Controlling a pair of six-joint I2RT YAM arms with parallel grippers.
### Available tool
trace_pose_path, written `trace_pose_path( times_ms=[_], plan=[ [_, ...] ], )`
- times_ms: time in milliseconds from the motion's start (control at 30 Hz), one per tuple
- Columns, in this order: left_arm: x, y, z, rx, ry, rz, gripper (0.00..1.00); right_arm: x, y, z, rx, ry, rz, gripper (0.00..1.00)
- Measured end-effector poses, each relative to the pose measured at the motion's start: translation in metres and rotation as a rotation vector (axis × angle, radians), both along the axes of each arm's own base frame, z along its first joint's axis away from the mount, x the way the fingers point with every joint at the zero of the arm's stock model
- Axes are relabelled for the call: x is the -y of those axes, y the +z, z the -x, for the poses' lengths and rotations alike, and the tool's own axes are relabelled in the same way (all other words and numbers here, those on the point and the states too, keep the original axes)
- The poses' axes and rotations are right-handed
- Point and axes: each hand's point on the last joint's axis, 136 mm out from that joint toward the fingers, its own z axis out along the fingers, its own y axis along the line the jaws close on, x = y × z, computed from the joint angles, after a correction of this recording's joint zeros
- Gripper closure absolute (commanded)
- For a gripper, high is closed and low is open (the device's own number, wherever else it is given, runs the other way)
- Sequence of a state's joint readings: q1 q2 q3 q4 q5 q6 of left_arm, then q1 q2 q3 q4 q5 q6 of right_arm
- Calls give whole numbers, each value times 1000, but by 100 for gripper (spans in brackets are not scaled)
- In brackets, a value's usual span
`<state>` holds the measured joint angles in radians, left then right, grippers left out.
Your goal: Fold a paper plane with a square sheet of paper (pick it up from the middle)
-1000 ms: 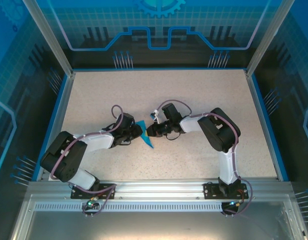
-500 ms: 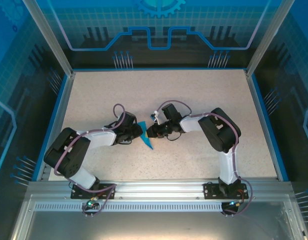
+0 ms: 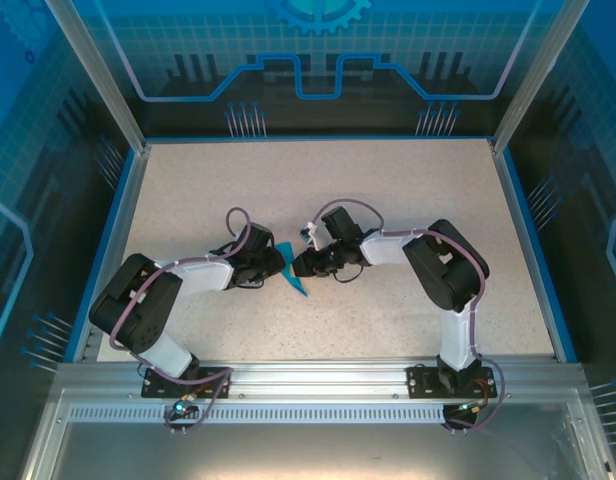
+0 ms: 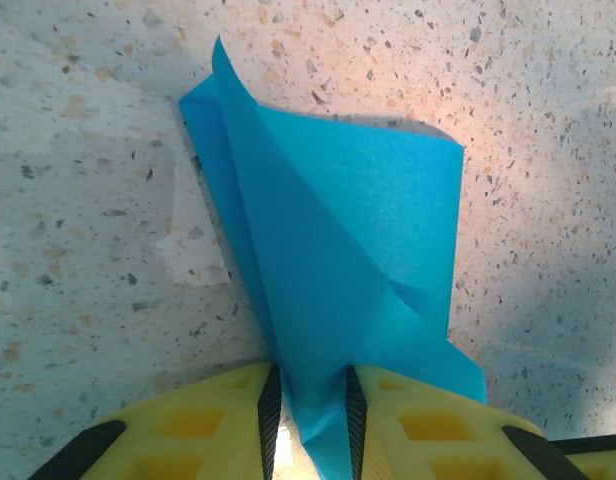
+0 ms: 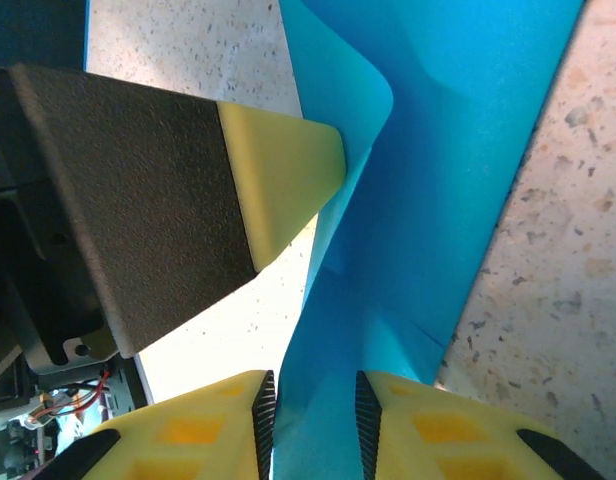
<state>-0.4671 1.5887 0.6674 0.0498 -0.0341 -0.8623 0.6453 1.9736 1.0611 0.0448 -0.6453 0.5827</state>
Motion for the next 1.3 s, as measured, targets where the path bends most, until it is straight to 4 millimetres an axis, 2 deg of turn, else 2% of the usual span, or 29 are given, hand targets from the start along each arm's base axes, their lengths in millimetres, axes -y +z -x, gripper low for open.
trace_pose_path(
  times_ms=[300,567,900,1300],
  plan=[
    [0,0,0,-1,2,1,71,5,-12,9,-2,-19,101,70],
    [0,0,0,-1,2,1,71,6,1,9,41,-41,147,66],
    [0,0,0,-1,2,2,71,9,0,3,78,-105,258,56],
    [0,0,0,0,2,2,71,9,11,-1,109,-183,298,58]
  ],
)
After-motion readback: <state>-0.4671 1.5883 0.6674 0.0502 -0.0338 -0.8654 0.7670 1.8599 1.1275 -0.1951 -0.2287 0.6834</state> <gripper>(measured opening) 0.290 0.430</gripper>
